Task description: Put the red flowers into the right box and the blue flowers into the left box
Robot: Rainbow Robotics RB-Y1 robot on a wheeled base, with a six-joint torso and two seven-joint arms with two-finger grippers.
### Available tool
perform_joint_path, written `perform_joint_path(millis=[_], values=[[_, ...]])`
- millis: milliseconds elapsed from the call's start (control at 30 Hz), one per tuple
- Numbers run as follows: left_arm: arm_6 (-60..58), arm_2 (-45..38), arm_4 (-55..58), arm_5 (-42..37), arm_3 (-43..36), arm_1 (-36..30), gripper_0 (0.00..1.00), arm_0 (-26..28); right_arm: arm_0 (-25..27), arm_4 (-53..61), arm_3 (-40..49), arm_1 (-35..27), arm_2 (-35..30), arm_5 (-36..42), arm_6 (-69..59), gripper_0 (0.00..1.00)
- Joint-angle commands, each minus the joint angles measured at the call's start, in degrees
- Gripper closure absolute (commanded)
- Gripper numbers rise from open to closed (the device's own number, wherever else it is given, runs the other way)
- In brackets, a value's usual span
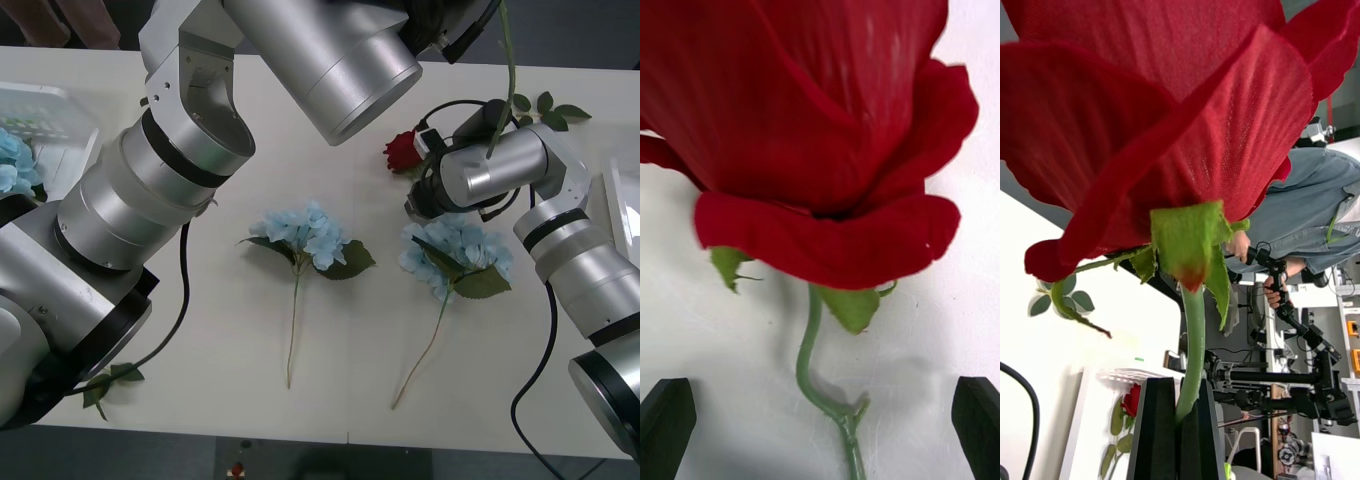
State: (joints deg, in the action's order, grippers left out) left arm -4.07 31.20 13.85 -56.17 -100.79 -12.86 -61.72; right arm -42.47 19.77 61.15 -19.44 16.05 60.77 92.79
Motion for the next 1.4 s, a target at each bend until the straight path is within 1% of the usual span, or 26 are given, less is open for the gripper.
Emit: perform_joint_path(millis=[33,100,133,167,200,233,267,833,900,1200,1300,1400], values=[[-1.0,-0.9,-1.0,1.1,-2.1,0.1,1.00,-2.0,-2.4,-0.3,-0.2,0.5,-0.1,-0.1,-2.3,0.00],[-1.4,-0.9,-1.6,1.4,-2.1,0.1,1.00,-2.0,-2.4,-0.3,-0.1,0.5,-0.1,-0.2,-2.4,0.00],[-1.5,-0.9,-2.2,1.4,-2.1,0.1,1.00,-2.0,-2.4,-0.2,-0.2,0.5,-0.1,-0.2,-2.5,0.12],[-1.6,-0.9,-2.5,1.7,-2.1,0.1,1.00,-2.0,-2.4,0.0,-0.2,0.5,-0.1,-0.2,-2.6,0.47],[-1.7,-0.9,-2.6,1.8,-2.1,0.1,1.00,-2.0,-2.4,0.1,-0.2,0.4,-0.1,-0.2,-2.8,0.74],[-1.7,-0.9,-2.6,1.8,-2.1,0.1,1.00,-2.0,-2.4,0.2,-0.2,0.5,-0.1,-0.2,-2.9,0.90],[-1.7,-0.9,-2.6,1.8,-2.1,0.1,1.00,-2.0,-2.4,0.3,-0.2,0.4,-0.1,-0.2,-3.1,1.00],[-1.7,-0.9,-2.6,1.8,-2.1,0.1,1.00,-2.0,-2.4,2.1,-0.2,-0.2,-0.5,0.0,-5.9,1.00],[-1.7,-0.9,-2.6,1.8,-2.1,0.1,1.00,-2.0,-2.7,2.2,0.3,-0.6,-1.3,1.2,-6.0,1.00],[-1.7,-0.9,-2.6,1.8,-2.1,0.1,1.00,-2.0,-2.9,3.3,11.3,-3.7,-7.9,16.5,-5.4,1.00],[-1.7,-0.9,-2.6,1.8,-2.1,0.1,1.00,-2.0,-2.8,3.8,12.9,-3.9,-9.2,18.8,-5.3,1.00],[-1.7,-0.9,-2.6,1.8,-2.1,0.1,1.00,-2.0,-2.7,4.1,12.9,-4.0,-9.2,17.9,-5.2,1.00]])
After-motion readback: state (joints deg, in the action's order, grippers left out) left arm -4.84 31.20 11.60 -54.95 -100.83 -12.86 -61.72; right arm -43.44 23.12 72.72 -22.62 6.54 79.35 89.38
